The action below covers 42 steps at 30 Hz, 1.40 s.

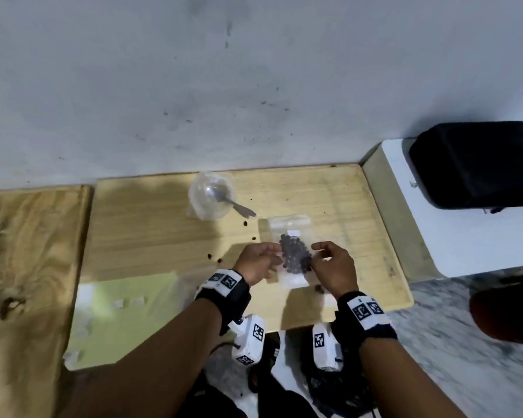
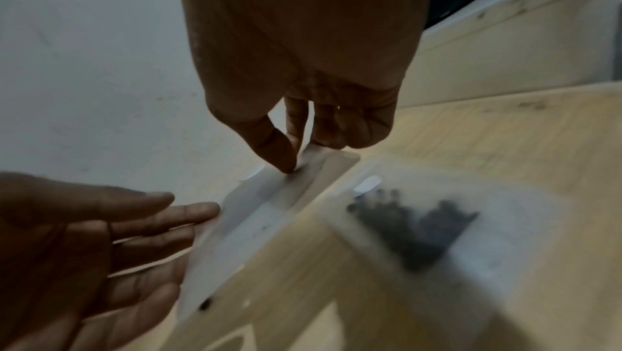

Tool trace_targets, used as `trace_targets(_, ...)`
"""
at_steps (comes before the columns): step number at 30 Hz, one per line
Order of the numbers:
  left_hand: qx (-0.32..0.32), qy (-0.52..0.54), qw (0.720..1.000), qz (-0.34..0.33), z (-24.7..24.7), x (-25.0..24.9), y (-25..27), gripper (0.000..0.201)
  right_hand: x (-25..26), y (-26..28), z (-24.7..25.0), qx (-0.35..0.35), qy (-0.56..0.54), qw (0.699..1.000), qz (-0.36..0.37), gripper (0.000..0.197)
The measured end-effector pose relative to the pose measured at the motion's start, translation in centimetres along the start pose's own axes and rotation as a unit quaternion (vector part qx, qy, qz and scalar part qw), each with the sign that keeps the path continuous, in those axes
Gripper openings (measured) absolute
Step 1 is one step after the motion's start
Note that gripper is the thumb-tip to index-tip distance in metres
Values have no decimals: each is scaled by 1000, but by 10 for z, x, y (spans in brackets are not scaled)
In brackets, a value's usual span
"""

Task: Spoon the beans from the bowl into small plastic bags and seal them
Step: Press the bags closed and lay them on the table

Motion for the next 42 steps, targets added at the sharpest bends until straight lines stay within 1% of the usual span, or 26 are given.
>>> trace_targets(1,9,-9,1000,9,-15,3,-5,25,-10,-1,9,-4,24,1000,-12,25)
trace_targets(3,27,-28,999,26,-46,11,-17,34,-32,-3,25,-15,66,997,-31,29)
trace_targets(5,38,-40,998,43,-70,21,-25,46,-54,-4,34,-15,91,995,-49,33)
trace_targets(7,42,-60,995,62,-86,29,-30,51,-71,-5,38,-9,105,993,-60,35)
trace_targets(11,54,-82,991,95,-94,40,-34,49,-92,-7,35,8,121,990,-69,38)
trace_targets(14,50,-83,991,92,-87,40,-32,45,-96,-3,32,4,122,990,-68,45)
trace_targets(16,34,-73,994,78,-76,37,-28,42,-89,1,32,-25,137,989,-39,46)
trace_targets(18,7,-51,997,56,-59,33,-21,36,-75,7,28,-58,134,989,-8,39)
trace_targets(19,-11,-35,998,41,-48,30,-17,32,-66,11,22,-62,129,990,10,36)
trace_targets(21,-52,-3,999,2,-20,25,-5,24,-44,20,-2,-46,113,991,59,27)
trace_targets(22,-77,7,997,-19,-3,23,4,20,-32,26,-19,-29,90,992,87,22)
trace_targets(24,-127,13,990,-54,29,21,18,16,-14,37,-52,15,38,993,115,26)
trace_targets(26,-181,21,980,-77,66,26,36,15,-1,52,-90,82,29,990,108,26)
trace_targets(28,-233,34,968,-89,101,37,54,16,5,65,-126,144,44,983,105,25)
trace_targets(29,-260,31,961,-89,118,43,62,17,8,70,-141,168,54,979,103,30)
trace_targets(32,-334,-36,940,-66,163,66,86,10,16,86,-177,216,106,967,85,64)
trace_targets(34,-342,-72,937,-24,180,85,91,10,21,93,-189,217,133,964,75,80)
trace_targets(36,-312,-81,946,13,187,104,91,14,24,100,-199,216,166,959,74,84)
trace_targets(39,-263,-76,961,29,184,123,85,20,26,103,-206,208,199,955,65,72)
trace_targets(42,-258,-55,964,30,182,127,84,21,26,104,-205,200,183,961,47,66)
Point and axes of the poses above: each hand's wrist, its own y-axis away from the middle knuckle, its own z-axis out of the back of the hand, x = y × z, the point moved 7 cm from there along -y, towards the middle knuckle, and after that the axes turned 5 degrees about z, right-handed, at the moved point
